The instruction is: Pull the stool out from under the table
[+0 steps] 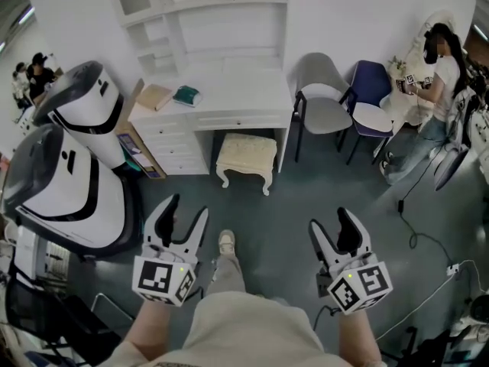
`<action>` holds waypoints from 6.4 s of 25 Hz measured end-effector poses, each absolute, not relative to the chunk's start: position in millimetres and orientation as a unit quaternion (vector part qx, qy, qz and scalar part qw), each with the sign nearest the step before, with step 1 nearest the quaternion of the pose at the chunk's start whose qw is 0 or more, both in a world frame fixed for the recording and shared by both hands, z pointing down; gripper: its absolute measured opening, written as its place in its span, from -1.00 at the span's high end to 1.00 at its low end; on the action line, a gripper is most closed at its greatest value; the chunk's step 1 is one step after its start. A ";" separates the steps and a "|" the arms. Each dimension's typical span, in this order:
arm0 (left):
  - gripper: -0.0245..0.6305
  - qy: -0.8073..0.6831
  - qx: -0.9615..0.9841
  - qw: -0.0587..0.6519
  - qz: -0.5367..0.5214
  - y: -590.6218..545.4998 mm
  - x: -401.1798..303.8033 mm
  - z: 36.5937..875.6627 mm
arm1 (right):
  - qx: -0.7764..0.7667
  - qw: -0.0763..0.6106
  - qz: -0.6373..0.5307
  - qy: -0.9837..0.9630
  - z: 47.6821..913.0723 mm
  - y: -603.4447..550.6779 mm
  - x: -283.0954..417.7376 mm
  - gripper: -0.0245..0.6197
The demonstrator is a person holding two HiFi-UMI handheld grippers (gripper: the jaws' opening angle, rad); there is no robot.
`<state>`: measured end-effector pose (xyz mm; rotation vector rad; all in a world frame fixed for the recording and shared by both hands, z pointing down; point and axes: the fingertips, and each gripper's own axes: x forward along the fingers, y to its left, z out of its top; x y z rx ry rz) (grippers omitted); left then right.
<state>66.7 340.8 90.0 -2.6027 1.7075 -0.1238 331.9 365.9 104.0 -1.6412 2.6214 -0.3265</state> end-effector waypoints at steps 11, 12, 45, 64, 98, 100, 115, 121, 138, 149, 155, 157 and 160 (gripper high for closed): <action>0.17 0.538 -0.840 -0.022 -0.064 212.8 25.1 115.6 | -0.529 -0.021 -0.140 0.837 129.7 240.8 290.7 0.00; 0.17 0.538 -0.840 -0.028 -0.066 199.0 18.9 118.7 | -0.530 -0.025 -0.144 0.836 131.8 226.5 284.8 0.00; 0.17 0.429 -0.850 -0.207 -0.223 -190.7 -52.5 342.6 | -0.559 -0.153 -0.318 0.750 334.3 -156.6 206.6 -0.02; 0.07 0.444 -0.806 -0.297 -0.253 -266.5 -15.7 552.0 | -0.530 -0.199 -0.392 0.725 557.4 -241.5 244.0 -0.03; -0.37 0.420 -0.766 -0.415 -0.256 -337.1 3.0 856.0 | -0.502 -0.178 -0.457 0.712 842.7 -293.0 287.2 -0.42; -0.40 0.408 -0.765 -0.433 -0.246 -337.9 7.0 863.1 | -0.499 -0.175 -0.465 0.711 851.2 -291.5 286.8 -0.45; -0.58 0.269 -0.811 -0.477 -0.206 -348.4 23.2 882.6 | -0.431 -0.087 -0.519 0.733 874.6 -299.2 274.7 -0.65; -0.58 0.260 -0.816 -0.478 -0.195 -350.2 25.4 881.6 | -0.433 -0.083 -0.515 0.735 875.5 -301.5 275.8 -0.65; -0.56 0.287 -0.800 -0.487 -0.200 -288.5 8.0 858.3 | -0.437 -0.110 -0.519 0.726 844.2 -254.5 266.6 -0.50; -0.56 0.378 -0.755 -0.513 -0.155 -201.1 -73.4 797.2 | -0.347 -0.165 -0.516 0.766 786.5 -228.9 187.2 -0.50; -0.56 0.445 -0.722 -0.517 -0.118 -149.4 -131.0 764.1 | -0.281 -0.199 -0.501 0.794 757.6 -220.2 122.4 -0.50; -0.56 0.463 -0.712 -0.517 -0.106 -132.3 -151.3 754.8 | -0.261 -0.209 -0.496 0.801 748.1 -214.6 98.5 -0.50; -0.56 0.488 -0.700 -0.514 -0.088 -109.1 -182.7 741.3 | -0.235 -0.222 -0.486 0.812 734.7 -206.2 61.7 -0.50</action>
